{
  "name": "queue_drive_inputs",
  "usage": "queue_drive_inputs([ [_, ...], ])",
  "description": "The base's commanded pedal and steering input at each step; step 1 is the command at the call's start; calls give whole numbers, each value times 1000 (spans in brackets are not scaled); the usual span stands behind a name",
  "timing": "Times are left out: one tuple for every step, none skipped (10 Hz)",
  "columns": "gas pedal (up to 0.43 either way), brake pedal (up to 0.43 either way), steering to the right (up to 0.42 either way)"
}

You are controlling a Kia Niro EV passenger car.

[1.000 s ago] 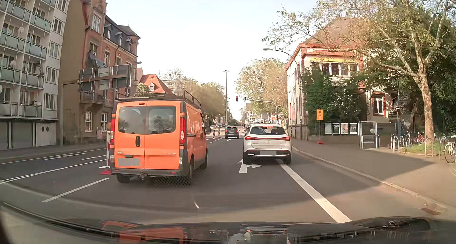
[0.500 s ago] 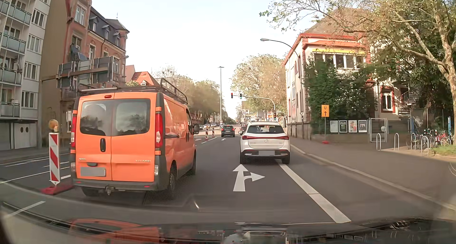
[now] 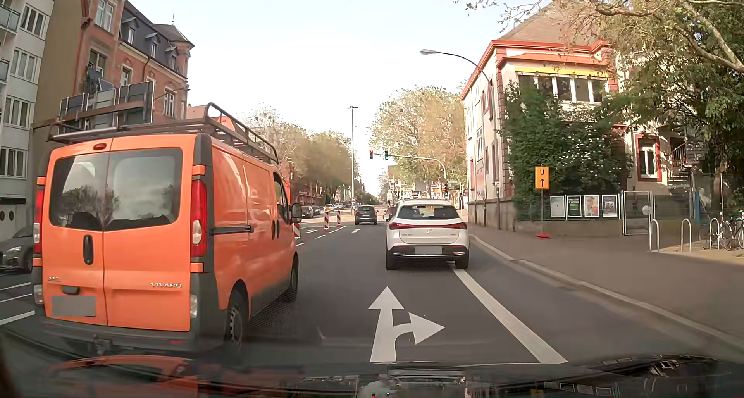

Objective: Follow the waypoints while adhering to traffic rules and regulations

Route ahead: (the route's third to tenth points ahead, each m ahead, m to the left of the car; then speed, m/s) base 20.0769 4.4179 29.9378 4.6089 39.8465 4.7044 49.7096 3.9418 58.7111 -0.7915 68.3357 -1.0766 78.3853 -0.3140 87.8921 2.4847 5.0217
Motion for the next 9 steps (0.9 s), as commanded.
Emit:
queue_drive_inputs([
  [0,91,23],
  [0,0,21],
  [0,0,17],
  [0,0,15],
  [0,0,15],
  [0,0,18],
  [138,0,18],
  [189,0,12],
  [220,0,9],
])
